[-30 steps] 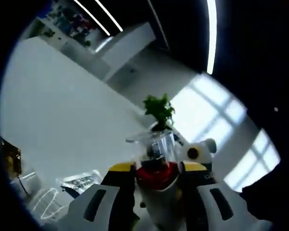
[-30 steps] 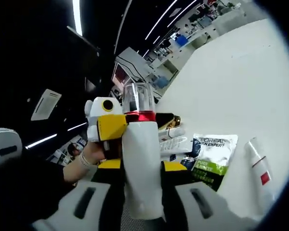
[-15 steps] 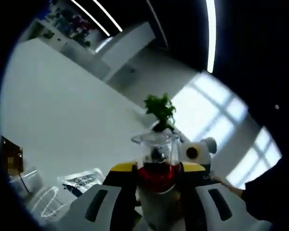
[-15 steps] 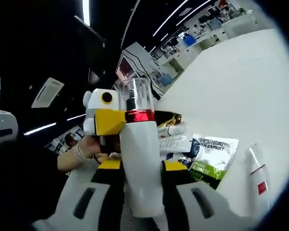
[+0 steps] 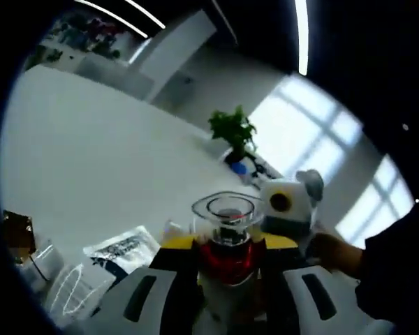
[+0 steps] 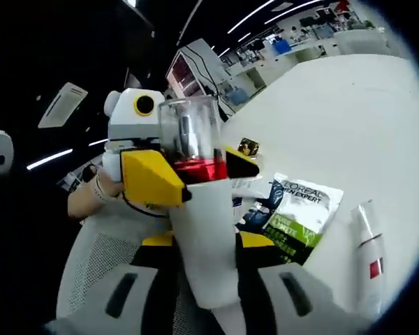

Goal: Arrange the skincare products in the storage area until every visible bottle or jar stands upright without overlapping.

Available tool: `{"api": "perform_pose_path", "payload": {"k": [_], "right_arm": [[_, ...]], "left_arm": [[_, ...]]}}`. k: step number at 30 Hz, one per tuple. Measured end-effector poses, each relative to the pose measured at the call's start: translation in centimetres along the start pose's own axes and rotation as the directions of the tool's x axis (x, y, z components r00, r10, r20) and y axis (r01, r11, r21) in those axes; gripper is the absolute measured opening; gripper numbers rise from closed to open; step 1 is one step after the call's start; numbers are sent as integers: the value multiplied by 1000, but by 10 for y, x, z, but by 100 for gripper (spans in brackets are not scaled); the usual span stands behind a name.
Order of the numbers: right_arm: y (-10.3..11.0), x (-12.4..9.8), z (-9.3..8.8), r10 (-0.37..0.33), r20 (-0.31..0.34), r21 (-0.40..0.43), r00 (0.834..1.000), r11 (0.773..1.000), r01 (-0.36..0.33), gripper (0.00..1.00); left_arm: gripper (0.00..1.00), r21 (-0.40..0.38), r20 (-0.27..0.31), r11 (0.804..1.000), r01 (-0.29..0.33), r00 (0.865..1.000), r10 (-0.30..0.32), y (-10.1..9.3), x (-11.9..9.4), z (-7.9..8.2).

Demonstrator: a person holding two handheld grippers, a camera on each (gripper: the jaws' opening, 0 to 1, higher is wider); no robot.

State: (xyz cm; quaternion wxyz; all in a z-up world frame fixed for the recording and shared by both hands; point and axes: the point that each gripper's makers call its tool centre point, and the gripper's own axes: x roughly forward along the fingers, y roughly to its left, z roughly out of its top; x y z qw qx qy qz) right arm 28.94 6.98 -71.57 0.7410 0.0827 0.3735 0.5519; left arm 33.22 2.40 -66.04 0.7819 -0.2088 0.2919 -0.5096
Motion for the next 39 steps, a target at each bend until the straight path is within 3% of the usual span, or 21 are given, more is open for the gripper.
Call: {"api": "perform_pose_path", "payload": {"k": [14,31,39], "right_arm": [[-2,9,-18,-12,-82,-29,997,1000,9,32],[-11,14,-15,-72,-77,-105,994,992,64,32],[-22,12,-3,-154,-24,-230,988,962,144,32]], "left_arm": [[30,21,-92,1000,-23,995,25,7,1,-16],[30,49,-89,997,-63,994,67,12,0,-15],[31,96,-49,991,-92,994,97,14,-2,-6]]}}
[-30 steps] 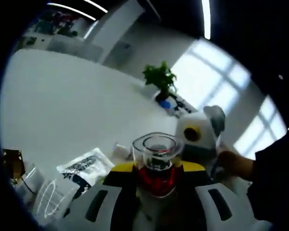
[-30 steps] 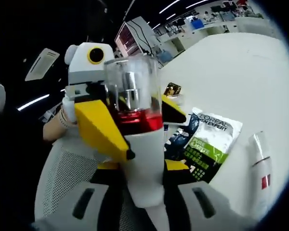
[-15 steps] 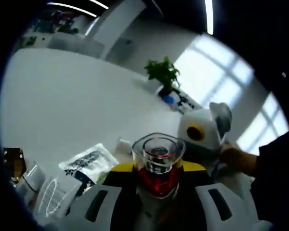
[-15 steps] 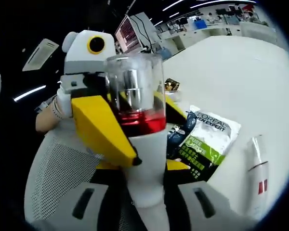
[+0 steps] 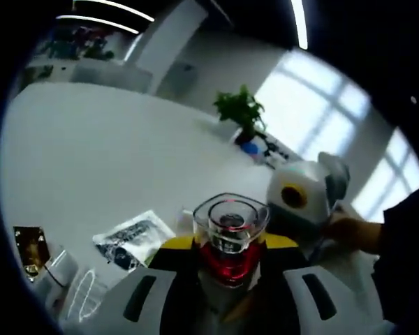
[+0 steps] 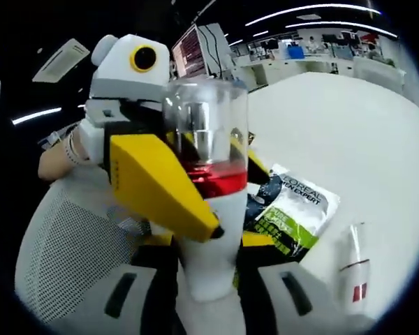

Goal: Arrange the skincare products in the storage area until every visible bottle or jar stands upright without overlapping.

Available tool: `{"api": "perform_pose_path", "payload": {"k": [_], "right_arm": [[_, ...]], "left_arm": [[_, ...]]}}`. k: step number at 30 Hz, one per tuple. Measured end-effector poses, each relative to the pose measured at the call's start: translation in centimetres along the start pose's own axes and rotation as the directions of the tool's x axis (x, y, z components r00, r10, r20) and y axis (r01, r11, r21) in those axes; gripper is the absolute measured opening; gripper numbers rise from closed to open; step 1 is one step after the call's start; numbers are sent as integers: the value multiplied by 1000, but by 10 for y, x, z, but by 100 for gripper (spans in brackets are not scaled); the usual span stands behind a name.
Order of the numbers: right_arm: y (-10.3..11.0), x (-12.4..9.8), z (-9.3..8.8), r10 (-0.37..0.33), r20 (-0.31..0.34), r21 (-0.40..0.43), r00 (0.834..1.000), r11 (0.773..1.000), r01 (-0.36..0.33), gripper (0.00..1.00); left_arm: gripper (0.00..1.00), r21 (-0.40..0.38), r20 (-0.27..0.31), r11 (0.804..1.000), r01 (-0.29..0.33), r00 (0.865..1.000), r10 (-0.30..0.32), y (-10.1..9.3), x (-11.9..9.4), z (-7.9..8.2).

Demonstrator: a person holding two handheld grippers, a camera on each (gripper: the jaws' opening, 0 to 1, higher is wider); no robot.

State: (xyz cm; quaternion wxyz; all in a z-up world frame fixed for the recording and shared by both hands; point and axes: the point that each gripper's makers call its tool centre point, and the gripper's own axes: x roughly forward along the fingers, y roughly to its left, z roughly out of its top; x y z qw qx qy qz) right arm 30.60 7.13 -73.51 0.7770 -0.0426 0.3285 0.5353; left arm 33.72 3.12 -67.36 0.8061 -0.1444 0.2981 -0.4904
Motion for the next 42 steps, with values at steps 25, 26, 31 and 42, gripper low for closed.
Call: {"api": "perform_pose_path", "payload": {"k": [25,26,31,42], "right_arm": [[-40,-4,13,-243,46,-206,969,947,247,33],[-42,-4,13,-251,44,-207,967,945,255,33],[-45,-6,10,-264,28,-199,964,944,264,33],[-46,-11,3,-262,-14,-136,965,957,258,33]], "left_arm": [[30,263,83,959,-110,992,91,7,2,20],[30,269,85,956,-114,992,94,6,3,20],[30,326,83,938,-120,992,98,1,8,19],[31,350,97,930,-110,992,81,-5,19,18]]}}
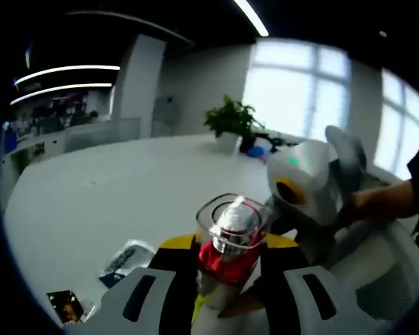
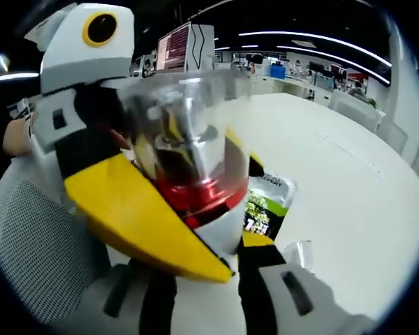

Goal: Arrange the skincare products in the storage area until every visible bottle or jar stands upright without overlapping.

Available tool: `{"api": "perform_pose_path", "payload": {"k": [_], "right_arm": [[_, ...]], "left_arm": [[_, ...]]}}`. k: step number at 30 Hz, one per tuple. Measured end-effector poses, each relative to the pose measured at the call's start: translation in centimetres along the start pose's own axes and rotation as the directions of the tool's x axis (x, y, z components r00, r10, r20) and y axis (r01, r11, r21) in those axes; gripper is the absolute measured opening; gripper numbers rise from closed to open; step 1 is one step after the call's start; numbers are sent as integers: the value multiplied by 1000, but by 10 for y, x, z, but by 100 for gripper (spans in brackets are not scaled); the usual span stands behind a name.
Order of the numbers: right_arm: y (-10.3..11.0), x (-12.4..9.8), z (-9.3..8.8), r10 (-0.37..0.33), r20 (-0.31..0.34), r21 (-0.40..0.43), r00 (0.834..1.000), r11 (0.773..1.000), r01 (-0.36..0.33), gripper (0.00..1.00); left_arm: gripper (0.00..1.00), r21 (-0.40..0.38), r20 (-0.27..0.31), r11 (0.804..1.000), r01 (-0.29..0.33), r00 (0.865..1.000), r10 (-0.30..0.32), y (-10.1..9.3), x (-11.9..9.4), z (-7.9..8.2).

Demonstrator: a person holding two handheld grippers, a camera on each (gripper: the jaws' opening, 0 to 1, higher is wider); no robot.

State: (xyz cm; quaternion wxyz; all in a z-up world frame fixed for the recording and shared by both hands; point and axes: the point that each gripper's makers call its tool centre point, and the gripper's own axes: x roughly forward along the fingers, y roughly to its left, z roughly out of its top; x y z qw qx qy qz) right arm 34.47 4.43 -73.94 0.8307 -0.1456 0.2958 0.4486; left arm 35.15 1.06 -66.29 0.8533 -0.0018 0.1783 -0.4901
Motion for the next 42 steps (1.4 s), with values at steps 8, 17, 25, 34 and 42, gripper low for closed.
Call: {"api": "perform_pose_path", "payload": {"k": [8,17,25,34,42], "right_arm": [[2,-6,-8,34,-25,-25,999,999,-35,33],[2,-38,-15,-13,-49,-11,999,1000,13,29],[-9,-86,-23,-137,-20,54,990,989,138,32],[-14,-129,33,-183,247,265,952,957,116,37],[-12,-111,62,-185,327,333,927,940,71,42]], "left_arm": [[31,39,-2,999,8,1000,-8,-10,7,0],[31,51,-4,998,26,1000,-26,-17,10,0],[31,30,17,999,13,1000,-14,-16,12,2],[31,26,24,1000,9,1000,-10,-15,14,2],[31,29,29,1000,6,1000,-6,-12,15,3]]}}
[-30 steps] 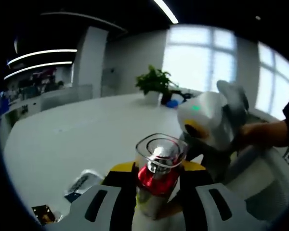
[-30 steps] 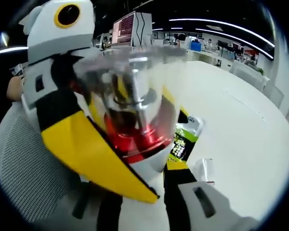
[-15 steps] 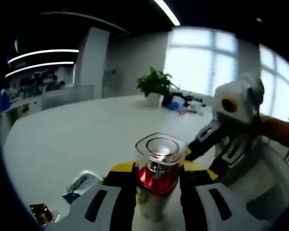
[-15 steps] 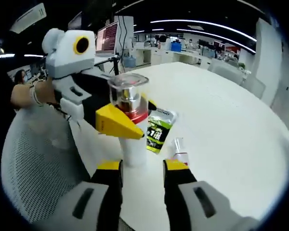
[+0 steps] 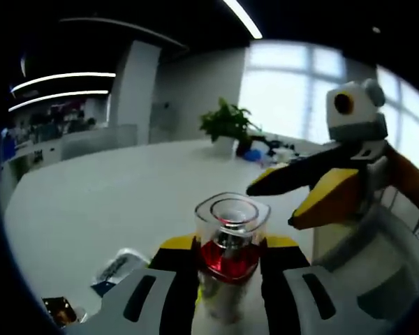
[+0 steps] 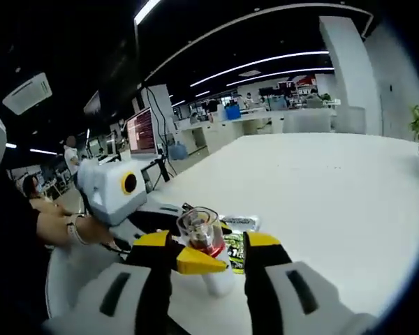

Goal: Arrange the skincare products in the storage area until every visible bottle or jar stands upright without overlapping.

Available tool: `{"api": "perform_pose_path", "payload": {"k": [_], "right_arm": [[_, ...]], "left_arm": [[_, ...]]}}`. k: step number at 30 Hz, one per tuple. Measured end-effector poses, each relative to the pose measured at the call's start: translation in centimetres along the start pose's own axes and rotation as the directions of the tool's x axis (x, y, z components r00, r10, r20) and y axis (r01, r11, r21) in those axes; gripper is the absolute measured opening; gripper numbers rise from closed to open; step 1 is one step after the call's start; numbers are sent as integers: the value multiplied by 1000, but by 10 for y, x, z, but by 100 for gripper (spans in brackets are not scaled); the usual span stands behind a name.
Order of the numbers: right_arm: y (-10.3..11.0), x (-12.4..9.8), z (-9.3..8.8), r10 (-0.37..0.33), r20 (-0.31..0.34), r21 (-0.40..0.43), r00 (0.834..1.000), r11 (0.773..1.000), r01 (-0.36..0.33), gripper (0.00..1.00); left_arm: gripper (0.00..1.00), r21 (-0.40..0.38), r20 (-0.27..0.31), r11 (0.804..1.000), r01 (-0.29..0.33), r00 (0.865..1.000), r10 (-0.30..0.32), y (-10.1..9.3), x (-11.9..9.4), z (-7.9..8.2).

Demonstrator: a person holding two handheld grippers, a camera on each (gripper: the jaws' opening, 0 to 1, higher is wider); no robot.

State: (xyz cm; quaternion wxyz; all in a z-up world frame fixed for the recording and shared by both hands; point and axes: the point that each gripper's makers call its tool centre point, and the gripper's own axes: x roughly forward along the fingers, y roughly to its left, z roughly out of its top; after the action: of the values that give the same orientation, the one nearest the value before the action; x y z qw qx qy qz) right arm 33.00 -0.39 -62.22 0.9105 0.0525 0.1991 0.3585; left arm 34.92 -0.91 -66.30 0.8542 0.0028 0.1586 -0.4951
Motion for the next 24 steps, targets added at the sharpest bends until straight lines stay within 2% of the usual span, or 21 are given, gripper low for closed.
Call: {"api": "perform_pose_path", "payload": {"k": [1,6,9,13,16,19,24], "right_arm": [[1,5,0,8,5,25,1000,1000,-9,42],[-4,19,6,-39,24,22,999,999,38,39],[-4,26,7,-55,20,-2,998,998,55,40],[0,34,6,-52,6,13,999,999,52,39],[-1,38,3,-84,-11,-36,996,996,84,39],[1,40,5,-106,-1,-67,994,992,106,36],[1,42,4,-119,-6,-89,993,989,118,34]], "left_arm": [[31,0,0,1000,-1,1000,1,0,0,0],[30,6,3,1000,-3,1000,3,1,0,1],[30,4,6,1000,-5,1000,5,1,0,1],[30,4,11,1000,-6,1000,6,2,1,1],[30,4,14,1000,-8,1000,8,2,1,1],[30,5,15,1000,-9,1000,9,2,1,1],[30,5,15,1000,-9,1000,9,1,1,1]]}}
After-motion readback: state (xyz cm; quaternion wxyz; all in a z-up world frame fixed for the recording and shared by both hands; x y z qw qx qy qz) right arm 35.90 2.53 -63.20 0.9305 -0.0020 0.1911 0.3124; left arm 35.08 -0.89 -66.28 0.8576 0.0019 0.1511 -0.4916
